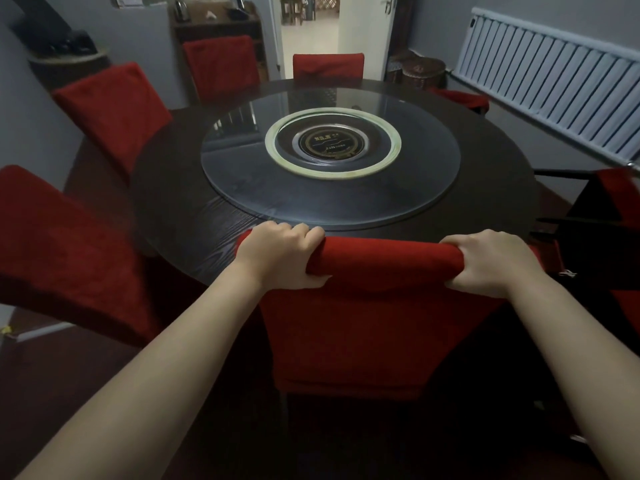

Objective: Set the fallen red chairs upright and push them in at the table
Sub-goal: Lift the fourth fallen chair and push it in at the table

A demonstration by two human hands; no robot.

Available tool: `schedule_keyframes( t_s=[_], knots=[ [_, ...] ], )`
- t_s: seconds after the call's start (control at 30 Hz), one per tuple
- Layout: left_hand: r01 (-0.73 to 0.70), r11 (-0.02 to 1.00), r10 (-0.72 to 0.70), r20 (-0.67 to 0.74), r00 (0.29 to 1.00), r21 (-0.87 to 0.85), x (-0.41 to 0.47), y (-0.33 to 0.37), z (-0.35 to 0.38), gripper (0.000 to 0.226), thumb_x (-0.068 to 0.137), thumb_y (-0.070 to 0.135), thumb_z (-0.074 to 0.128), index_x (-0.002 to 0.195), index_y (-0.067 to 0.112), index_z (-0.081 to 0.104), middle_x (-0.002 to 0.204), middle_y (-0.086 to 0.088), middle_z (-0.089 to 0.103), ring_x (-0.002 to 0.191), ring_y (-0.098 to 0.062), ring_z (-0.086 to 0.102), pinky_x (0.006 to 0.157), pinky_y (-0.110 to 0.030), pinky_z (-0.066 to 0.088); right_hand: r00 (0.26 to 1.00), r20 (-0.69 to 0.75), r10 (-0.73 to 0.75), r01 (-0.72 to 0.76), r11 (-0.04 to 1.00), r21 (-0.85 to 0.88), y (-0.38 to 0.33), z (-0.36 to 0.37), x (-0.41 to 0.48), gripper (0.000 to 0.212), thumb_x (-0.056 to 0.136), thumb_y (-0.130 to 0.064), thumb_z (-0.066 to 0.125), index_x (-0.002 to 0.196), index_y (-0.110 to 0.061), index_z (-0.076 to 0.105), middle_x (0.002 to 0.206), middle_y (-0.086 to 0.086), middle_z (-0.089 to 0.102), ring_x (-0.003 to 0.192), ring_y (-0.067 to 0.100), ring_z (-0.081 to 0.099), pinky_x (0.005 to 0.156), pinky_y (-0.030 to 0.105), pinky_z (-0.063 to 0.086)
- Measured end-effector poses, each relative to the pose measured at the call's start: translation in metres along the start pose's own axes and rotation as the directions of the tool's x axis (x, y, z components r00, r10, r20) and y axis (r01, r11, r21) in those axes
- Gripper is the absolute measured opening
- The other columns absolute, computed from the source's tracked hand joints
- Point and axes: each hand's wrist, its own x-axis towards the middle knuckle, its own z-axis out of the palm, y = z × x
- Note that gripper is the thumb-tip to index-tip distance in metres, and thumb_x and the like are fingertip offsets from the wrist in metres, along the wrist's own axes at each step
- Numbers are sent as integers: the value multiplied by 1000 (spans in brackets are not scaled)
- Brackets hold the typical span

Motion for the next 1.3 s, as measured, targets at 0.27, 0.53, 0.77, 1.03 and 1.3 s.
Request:
schedule_keyframes(
  t_s=[0.27, 0.53, 0.77, 1.03, 1.3],
  knots=[
    [-17, 1000, 17, -25, 1000, -19, -4, -5, 4, 61, 67, 67, 64, 83, 8, 61, 66, -7, 61, 52, -30, 60, 49, -31, 42, 1000, -16, 4, -4, 1000, -24, -9, 2, -5, 42, 62, -57, 66, 101, -42, 63, 85, -4, 69, 83, 26, 65, 62, 30, 37],
    [-29, 999, 30, -42, 999, 20, -12, -19, 5, 61, 64, 66, 70, 81, 8, 64, 63, -6, 61, 48, -28, 59, 46, -29, 41, 998, -62, 3, -5, 999, -38, -28, 7, -9, 50, 64, -57, 67, 111, -43, 61, 90, -2, 70, 85, 26, 66, 64, 29, 36],
    [58, 998, -58, -22, 998, -15, -31, -3, 7, 60, 62, 65, 66, 86, 10, 64, 68, -7, 62, 55, -30, 61, 49, -31, 42, 990, -92, -109, 102, 992, -77, -28, 11, -20, 44, 66, -54, 67, 105, -34, 65, 88, -3, 71, 82, 27, 67, 63, 31, 40],
    [95, 995, -96, -52, 994, -20, -27, 9, 10, 59, 63, 65, 61, 85, 10, 64, 67, -8, 61, 53, -30, 59, 46, -32, 45, 976, -132, -175, 160, 980, -119, -13, 15, -16, 44, 64, -54, 68, 102, -32, 64, 90, -5, 70, 83, 29, 68, 61, 30, 34],
    [146, 989, -147, -78, 986, -15, -11, 28, 14, 58, 65, 62, 65, 88, 9, 66, 70, -9, 62, 57, -31, 61, 50, -34, 48, 975, -95, -203, 189, 973, -136, 14, 11, -1, 43, 66, -51, 70, 102, -29, 64, 93, -5, 70, 85, 29, 67, 65, 33, 42]
  ],
)
